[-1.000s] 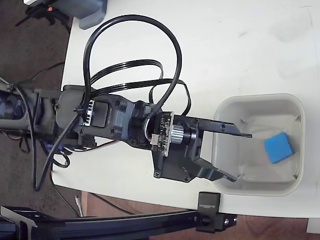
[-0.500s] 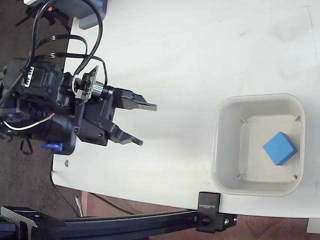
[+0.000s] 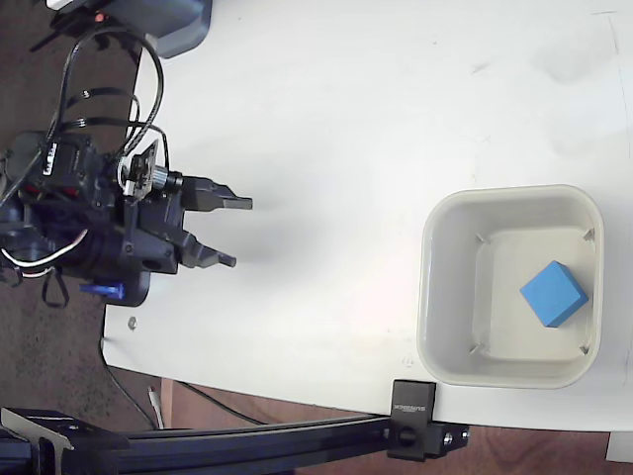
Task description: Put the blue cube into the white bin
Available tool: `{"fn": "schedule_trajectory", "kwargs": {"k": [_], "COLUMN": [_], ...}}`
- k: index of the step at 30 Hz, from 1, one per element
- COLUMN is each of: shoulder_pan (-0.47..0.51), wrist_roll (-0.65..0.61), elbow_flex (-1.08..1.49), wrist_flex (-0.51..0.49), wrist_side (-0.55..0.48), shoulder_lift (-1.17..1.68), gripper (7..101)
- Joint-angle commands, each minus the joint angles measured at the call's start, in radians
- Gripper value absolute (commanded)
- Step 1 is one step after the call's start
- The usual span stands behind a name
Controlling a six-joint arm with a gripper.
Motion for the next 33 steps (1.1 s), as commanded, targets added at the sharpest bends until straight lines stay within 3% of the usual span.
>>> {"fn": "schedule_trajectory", "kwargs": {"k": [1, 5, 33], "shoulder_pan": [-0.008, 0.014, 0.031], "wrist_roll": [-0.002, 0.012, 0.017], "elbow_flex": [0.035, 0.052, 0.052], "wrist_flex": [0.049, 0.086, 0.084], "wrist_side": [-0.006, -0.012, -0.017], "shoulder_lift": [0.201, 0.270, 0.270], "gripper": [100.3, 100.3, 100.3]}}
